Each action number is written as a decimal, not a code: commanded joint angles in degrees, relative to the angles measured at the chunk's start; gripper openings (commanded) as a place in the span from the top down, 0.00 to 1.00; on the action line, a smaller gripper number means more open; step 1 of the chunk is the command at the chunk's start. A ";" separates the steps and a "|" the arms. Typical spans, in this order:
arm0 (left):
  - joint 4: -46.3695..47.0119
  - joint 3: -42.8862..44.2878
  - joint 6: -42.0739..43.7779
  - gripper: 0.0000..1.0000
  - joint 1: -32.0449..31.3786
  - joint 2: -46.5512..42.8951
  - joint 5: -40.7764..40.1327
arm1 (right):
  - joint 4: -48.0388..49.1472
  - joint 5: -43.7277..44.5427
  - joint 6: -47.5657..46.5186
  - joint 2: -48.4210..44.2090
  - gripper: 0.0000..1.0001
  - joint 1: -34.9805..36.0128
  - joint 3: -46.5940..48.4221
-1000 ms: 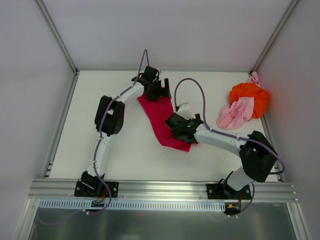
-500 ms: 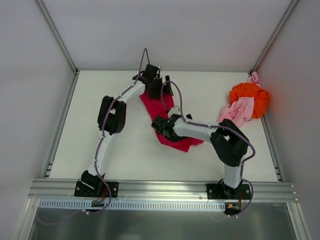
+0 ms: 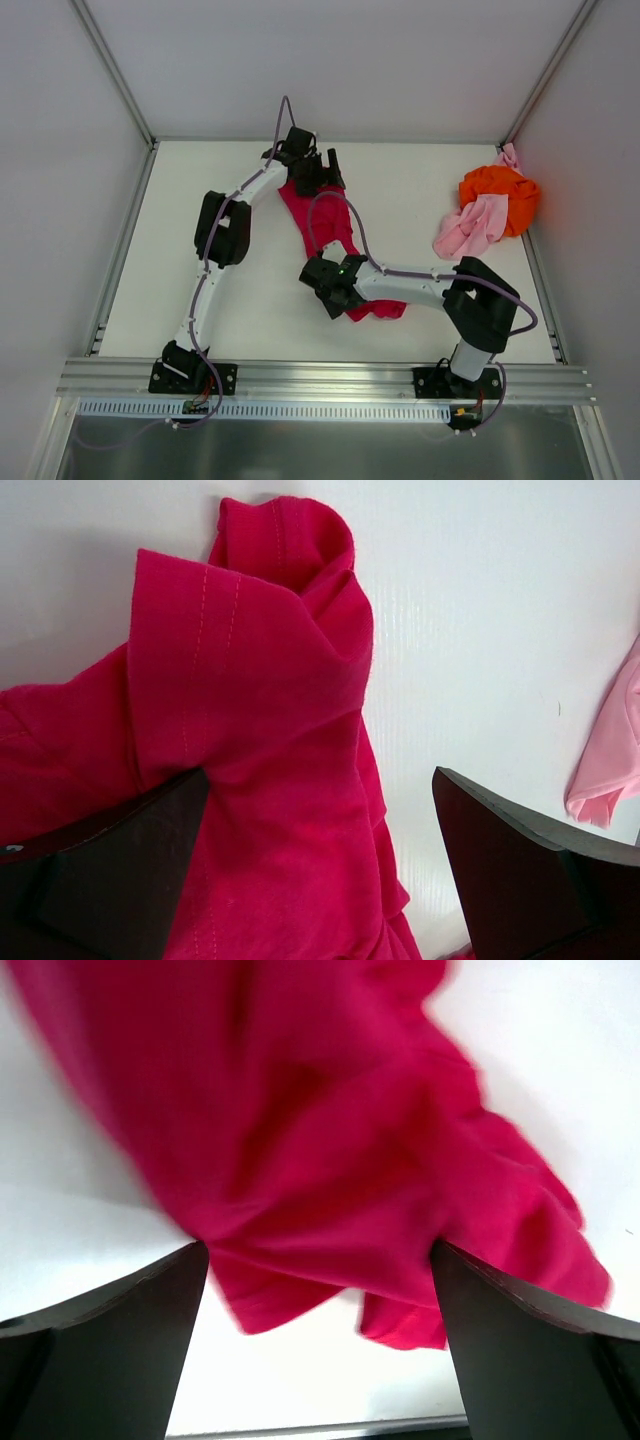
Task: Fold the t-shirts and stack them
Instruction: Rotate the tshirt 90 degrees
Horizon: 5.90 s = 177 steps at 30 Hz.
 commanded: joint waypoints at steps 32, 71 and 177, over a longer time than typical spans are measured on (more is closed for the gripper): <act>3.42 -6.54 0.53 0.01 2.90 -5.60 0.97 | -2.48 6.81 9.29 1.89 0.00 -12.38 -0.74; 9.75 -9.43 9.57 0.01 2.02 -12.36 5.56 | 15.71 0.28 -0.55 -7.07 0.00 1.68 -7.25; 22.49 -89.95 -9.67 0.01 -13.01 -87.70 -54.14 | 32.85 -0.44 -11.53 -4.68 0.00 3.96 -8.22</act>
